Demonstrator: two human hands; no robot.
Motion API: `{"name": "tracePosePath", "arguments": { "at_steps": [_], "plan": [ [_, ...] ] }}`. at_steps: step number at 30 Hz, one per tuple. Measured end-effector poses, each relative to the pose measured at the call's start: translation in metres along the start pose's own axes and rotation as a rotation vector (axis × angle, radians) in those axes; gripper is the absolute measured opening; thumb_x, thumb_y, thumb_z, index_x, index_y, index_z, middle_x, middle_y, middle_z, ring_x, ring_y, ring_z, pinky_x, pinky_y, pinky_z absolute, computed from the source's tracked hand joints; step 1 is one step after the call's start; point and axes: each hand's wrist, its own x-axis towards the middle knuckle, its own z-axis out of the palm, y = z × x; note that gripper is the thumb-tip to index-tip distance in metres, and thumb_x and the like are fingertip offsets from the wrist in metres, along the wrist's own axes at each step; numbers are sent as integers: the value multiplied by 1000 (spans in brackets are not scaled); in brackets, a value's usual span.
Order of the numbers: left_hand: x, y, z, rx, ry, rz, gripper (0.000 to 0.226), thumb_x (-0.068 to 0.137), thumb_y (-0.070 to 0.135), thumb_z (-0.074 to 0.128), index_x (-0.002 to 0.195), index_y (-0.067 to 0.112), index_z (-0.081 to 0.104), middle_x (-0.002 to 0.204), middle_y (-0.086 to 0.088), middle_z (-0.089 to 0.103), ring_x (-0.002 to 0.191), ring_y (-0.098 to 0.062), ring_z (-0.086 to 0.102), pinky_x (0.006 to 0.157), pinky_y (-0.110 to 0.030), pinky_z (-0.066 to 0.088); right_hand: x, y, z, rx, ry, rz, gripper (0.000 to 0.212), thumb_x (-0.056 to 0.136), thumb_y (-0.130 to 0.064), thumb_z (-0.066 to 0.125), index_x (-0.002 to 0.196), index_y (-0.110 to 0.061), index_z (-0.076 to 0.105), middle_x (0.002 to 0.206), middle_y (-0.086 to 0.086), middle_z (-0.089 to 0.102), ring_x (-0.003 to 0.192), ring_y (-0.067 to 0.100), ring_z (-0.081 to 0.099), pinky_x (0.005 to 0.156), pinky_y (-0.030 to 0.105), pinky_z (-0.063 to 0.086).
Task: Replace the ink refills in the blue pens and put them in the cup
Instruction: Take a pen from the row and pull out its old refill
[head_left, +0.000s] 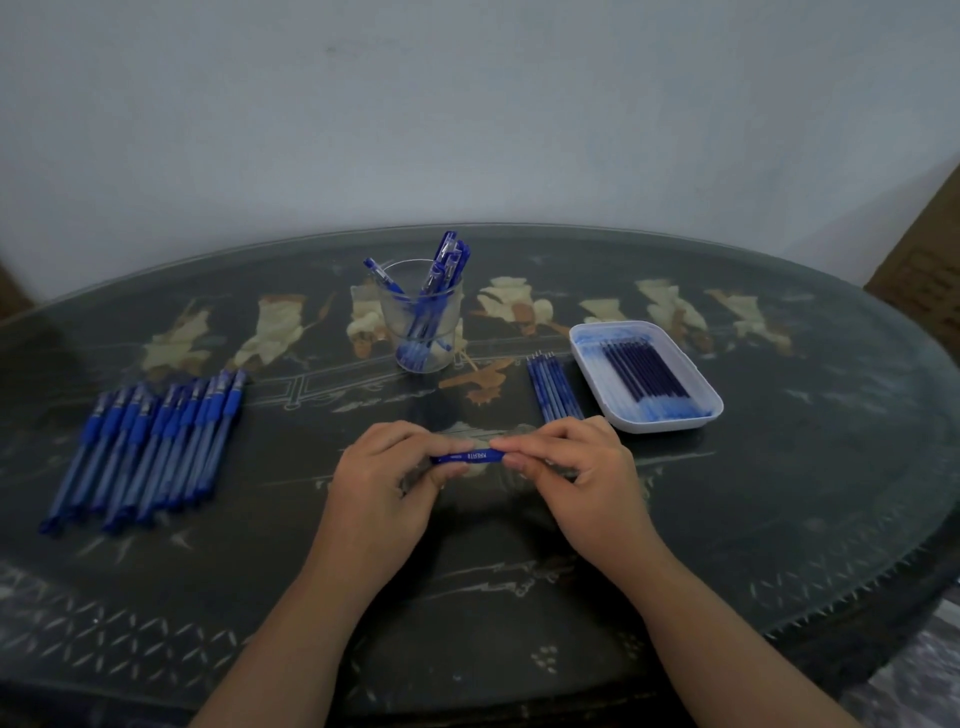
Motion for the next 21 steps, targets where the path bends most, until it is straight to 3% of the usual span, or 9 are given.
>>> {"name": "tracePosePath", "arguments": {
  "at_steps": [7,16,21],
  "plan": [
    [1,2,1,-26,-5,-27,16,77,17,77,93,21,76,88,25,59,86,3,55,76,-5,38,-2,-2,-1,-20,21,-24,22,86,-45,60,104,-41,73,81,-17,61,87,9,48,78,23,42],
    [0,3,-1,-34,-13,-87,15,77,10,79,88,19,75,86,21,61,87,1,57,77,-6,40,-2,-2,-2,-65,43,-75,22,88,-42,60,105,-37,74,79,-17,59,83,10,47,76,18,38],
    [1,-7,-12,-74,121,-292,17,84,8,71,90,23,74,88,18,66,89,-2,62,79,-15,47,0,4,-10,-48,123,40,22,86,-27,71,103,-40,70,78,-17,57,87,6,47,80,8,35]
  ]
}}
